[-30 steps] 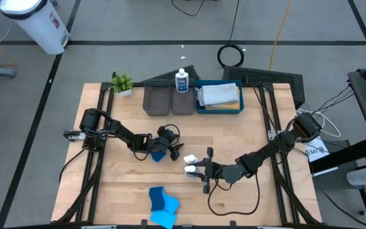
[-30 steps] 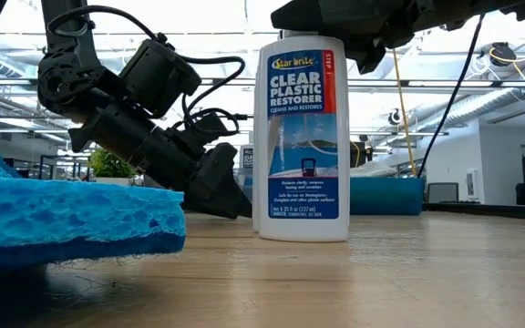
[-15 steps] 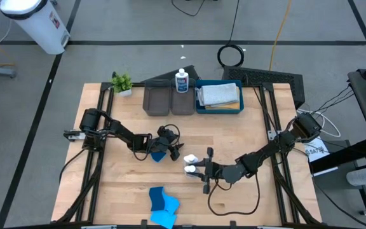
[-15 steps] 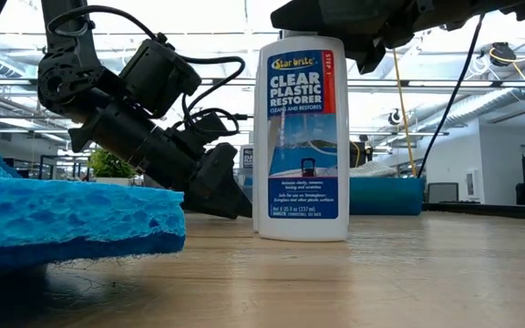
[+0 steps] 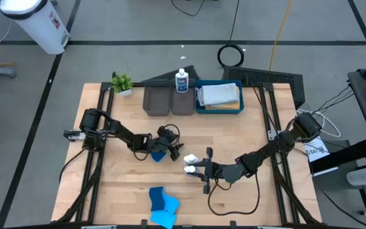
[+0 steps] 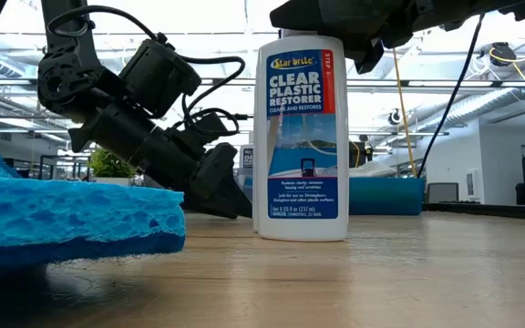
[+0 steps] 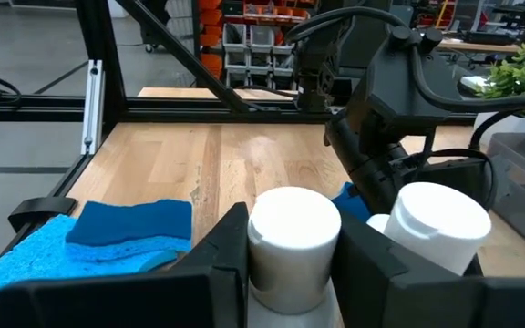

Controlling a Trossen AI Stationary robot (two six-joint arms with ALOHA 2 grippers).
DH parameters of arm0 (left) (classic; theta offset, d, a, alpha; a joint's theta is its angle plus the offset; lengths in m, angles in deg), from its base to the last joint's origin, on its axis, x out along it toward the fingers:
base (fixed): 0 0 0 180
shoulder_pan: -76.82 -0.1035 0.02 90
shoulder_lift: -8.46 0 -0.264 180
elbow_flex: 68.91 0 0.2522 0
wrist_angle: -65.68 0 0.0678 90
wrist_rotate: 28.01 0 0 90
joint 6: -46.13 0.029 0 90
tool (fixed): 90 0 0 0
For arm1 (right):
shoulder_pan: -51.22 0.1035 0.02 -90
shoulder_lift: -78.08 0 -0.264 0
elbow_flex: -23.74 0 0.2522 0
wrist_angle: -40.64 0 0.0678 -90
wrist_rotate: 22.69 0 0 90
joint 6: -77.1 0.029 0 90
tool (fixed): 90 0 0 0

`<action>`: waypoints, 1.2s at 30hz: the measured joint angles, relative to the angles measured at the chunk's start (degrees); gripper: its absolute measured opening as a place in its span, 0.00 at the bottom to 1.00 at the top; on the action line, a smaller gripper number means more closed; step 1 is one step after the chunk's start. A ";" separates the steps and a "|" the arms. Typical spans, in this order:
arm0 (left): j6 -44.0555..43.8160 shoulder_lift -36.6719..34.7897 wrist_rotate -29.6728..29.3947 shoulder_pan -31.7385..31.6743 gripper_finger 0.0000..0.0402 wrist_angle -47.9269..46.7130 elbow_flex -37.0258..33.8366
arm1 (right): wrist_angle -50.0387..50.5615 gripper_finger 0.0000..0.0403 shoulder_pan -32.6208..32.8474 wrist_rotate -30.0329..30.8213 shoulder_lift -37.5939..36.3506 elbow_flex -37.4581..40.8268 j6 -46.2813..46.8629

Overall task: Pick & Place Kitchen Items
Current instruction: Put the bottom white plastic restorer bottle into the right black bin

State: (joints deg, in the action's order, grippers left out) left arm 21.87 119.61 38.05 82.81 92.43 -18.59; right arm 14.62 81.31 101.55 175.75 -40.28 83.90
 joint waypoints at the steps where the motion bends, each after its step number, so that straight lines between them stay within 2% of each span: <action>1: 0.01 0.00 0.00 -0.02 0.64 0.00 0.00 | 0.01 0.21 0.00 -0.02 0.00 0.00 0.00; 6: 0.00 0.00 0.00 -0.02 0.64 0.00 0.00 | -0.39 0.25 -0.02 -0.13 0.00 0.02 0.70; 11: 0.00 0.00 0.02 -0.02 0.64 -0.02 0.00 | -1.68 0.21 0.00 -5.96 -1.43 0.09 1.55; 21: -0.21 0.00 0.00 0.14 0.64 -0.09 0.00 | -1.97 0.26 0.14 -10.94 -8.14 0.08 2.60; 27: -0.05 0.00 -0.04 0.14 0.64 -0.07 0.00 | -1.88 0.21 -0.09 -13.22 -12.47 0.07 1.17; 32: -1.18 0.00 -0.04 0.18 0.64 -0.02 0.00 | -2.42 0.22 -0.51 -16.53 -16.23 0.07 -0.18; 36: -1.86 0.00 -0.20 0.50 0.64 -0.05 -0.02 | -3.22 0.25 -0.79 -16.75 -18.95 0.07 -2.08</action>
State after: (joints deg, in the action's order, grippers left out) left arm 20.00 119.61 37.85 83.32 92.38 -18.61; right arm 11.40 80.52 84.80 156.80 -40.21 81.82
